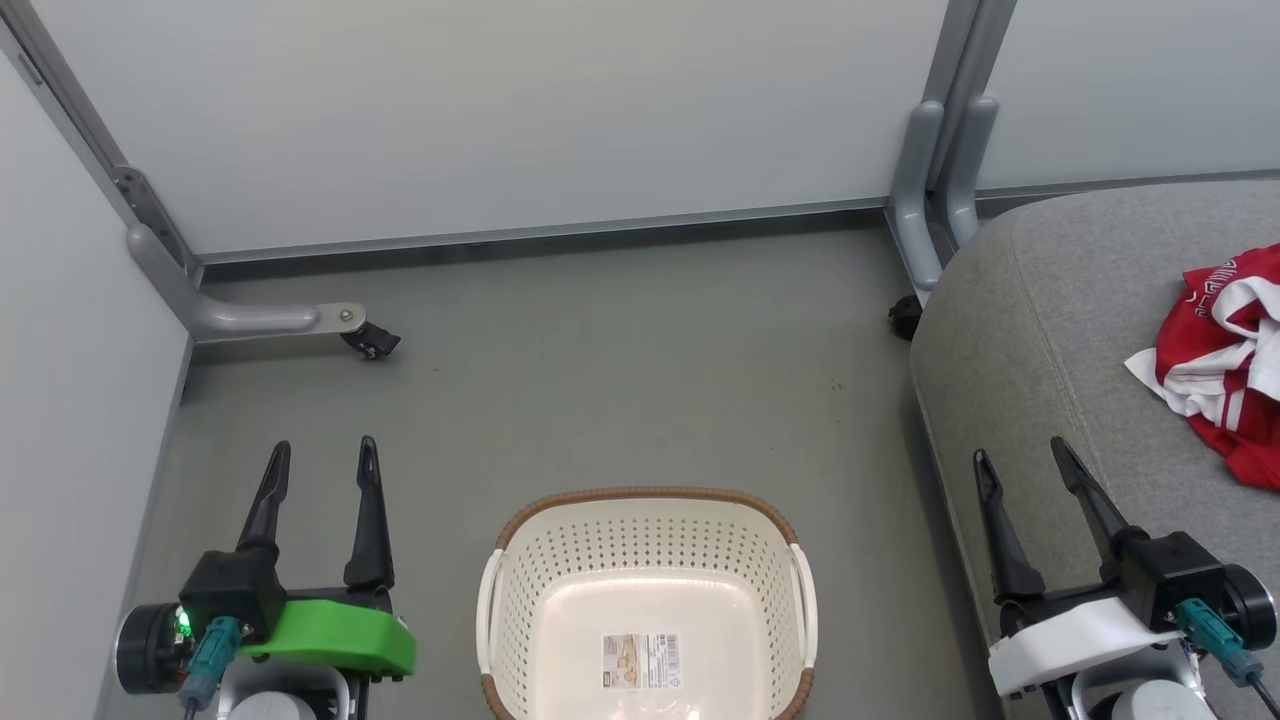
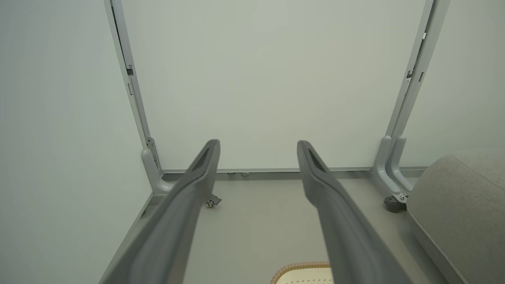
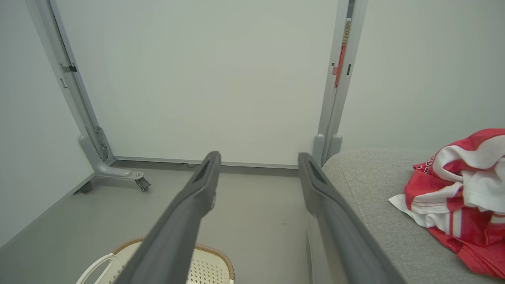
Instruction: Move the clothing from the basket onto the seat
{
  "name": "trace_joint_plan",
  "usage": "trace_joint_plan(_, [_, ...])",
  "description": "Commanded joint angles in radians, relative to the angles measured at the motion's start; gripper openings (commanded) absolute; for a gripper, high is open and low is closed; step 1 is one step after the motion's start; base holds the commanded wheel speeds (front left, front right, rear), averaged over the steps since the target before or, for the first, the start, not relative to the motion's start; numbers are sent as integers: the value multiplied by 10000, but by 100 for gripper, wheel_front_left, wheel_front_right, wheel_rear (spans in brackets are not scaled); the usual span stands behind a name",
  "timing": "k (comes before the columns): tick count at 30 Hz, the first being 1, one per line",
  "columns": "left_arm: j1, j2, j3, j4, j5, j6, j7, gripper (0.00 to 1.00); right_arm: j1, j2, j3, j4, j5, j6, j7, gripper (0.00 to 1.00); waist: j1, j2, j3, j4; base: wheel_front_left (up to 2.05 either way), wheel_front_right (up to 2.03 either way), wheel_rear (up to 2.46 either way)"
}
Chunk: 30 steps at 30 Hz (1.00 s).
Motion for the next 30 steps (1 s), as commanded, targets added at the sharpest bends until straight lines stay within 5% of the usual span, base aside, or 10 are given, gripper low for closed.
trace_joint_plan(1, [108, -37, 54, 34, 90, -38, -5, 100, 54, -33, -4, 42, 43, -10, -4, 100, 0, 0, 7, 7, 0, 0, 0])
trace_joint_plan(12, [186, -91, 173, 105, 277, -86, -5, 100, 74, -32, -19, 120, 77, -10, -4, 100, 0, 0, -99, 45, 0, 0, 0])
trace_joint_plan(13, [12, -94, 163, 98, 276, -67, 0, 0, 0, 0, -6, 111, 25, 0, 0, 0, 0, 0, -101, 47, 0, 0, 0])
trace_joint_plan(30, [-70, -139, 484, 427, -2429, -239, 740, 0, -156, 44, -158, 590, 2835, 1, 706, 0, 0, 0, -101, -47, 0, 0, 0])
